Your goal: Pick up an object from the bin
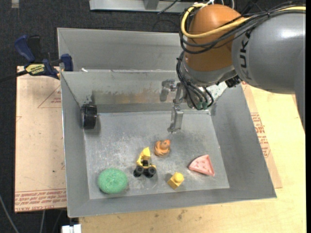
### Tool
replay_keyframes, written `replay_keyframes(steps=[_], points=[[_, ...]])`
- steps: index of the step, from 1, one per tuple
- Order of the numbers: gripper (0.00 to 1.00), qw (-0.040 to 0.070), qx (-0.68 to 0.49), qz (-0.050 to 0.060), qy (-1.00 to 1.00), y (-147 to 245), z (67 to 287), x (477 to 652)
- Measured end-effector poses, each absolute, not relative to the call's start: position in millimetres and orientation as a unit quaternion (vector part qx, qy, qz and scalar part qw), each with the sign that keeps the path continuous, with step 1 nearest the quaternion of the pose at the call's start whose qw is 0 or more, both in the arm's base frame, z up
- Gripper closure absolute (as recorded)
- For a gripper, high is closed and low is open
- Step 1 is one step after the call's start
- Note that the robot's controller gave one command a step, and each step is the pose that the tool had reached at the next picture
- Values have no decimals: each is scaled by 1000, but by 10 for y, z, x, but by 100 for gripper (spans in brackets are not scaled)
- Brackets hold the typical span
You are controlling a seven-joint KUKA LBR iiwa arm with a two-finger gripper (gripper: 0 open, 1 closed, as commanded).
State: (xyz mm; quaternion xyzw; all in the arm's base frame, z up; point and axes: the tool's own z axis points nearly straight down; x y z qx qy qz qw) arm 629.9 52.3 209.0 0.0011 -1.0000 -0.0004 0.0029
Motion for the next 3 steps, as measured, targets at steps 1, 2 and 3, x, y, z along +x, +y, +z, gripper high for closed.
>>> replay_keyframes(steps=[1,2,3], points=[[0,-1,1,-1,-1000,521,2144,6312],[0,-3,55,-1,-998,192,1791,6235],[0,-1,138,0,-990,35,1453,6157]])
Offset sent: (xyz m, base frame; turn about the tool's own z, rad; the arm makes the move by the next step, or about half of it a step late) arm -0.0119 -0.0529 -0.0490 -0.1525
